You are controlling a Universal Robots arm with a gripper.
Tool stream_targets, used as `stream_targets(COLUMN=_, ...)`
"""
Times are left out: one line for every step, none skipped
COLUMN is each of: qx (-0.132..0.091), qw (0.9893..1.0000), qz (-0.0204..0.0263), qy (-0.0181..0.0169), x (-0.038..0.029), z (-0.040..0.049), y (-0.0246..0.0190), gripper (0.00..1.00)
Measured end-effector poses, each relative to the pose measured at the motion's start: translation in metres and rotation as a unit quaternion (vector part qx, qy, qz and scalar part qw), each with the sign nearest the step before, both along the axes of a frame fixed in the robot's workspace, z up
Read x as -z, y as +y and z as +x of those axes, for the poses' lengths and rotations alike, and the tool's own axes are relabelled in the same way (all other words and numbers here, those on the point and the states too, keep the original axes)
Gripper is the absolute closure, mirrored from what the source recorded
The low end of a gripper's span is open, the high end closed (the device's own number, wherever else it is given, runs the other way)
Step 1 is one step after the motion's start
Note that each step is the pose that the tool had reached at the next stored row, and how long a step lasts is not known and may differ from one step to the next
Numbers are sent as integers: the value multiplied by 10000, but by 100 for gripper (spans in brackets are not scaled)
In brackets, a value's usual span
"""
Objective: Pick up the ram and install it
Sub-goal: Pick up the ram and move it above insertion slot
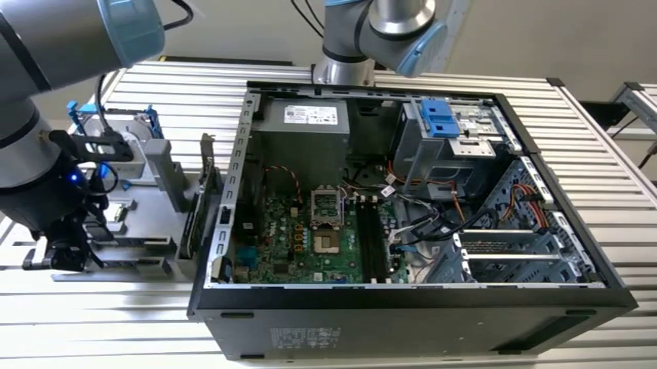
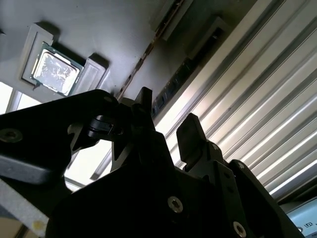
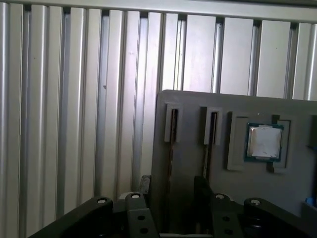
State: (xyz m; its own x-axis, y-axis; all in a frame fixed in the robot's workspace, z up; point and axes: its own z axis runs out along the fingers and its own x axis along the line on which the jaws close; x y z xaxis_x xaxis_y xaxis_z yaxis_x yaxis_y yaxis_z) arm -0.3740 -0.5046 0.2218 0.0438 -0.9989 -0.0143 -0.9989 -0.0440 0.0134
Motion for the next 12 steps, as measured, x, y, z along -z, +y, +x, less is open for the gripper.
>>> stream_targets(qx=0, qw=10000, qz=0, qy=0, x=10, z=0, y=0, gripper=0)
stream_targets(qx=0, qw=10000, qz=0, qy=0, x=20, z=0, y=0, gripper=0)
stream_targets(qx=0, qw=10000, qz=0, qy=0, x=29, z=0, y=0, gripper=0)
stream_targets(qx=1, qw=10000, qz=0, qy=0, x=40, z=-1, y=1, gripper=0)
stream_targets(qx=1, qw=10000, qz=0, qy=0, x=50, z=-1, y=1, gripper=0)
stream_targets(qx=1, qw=10000, qz=0, qy=0, x=59, z=-1, y=1, gripper=0)
stream_targets(qx=0, qw=10000, qz=0, qy=0, x=69, z=0, y=0, gripper=0)
stream_targets(qx=0, qw=10000, qz=0, qy=0, x=78, z=0, y=0, gripper=0)
stream_targets(qx=0, qw=10000, qz=0, qy=0, x=87, z=0, y=0, gripper=0)
stream_targets(qx=0, qw=10000, qz=0, qy=0, x=96, z=0, y=0, gripper=0)
stream_targets(qx=-1, qw=10000, qz=0, qy=0, x=106, z=0, y=0, gripper=0)
stream_targets(qx=-1, qw=10000, qz=0, qy=0, x=116, z=0, y=0, gripper=0)
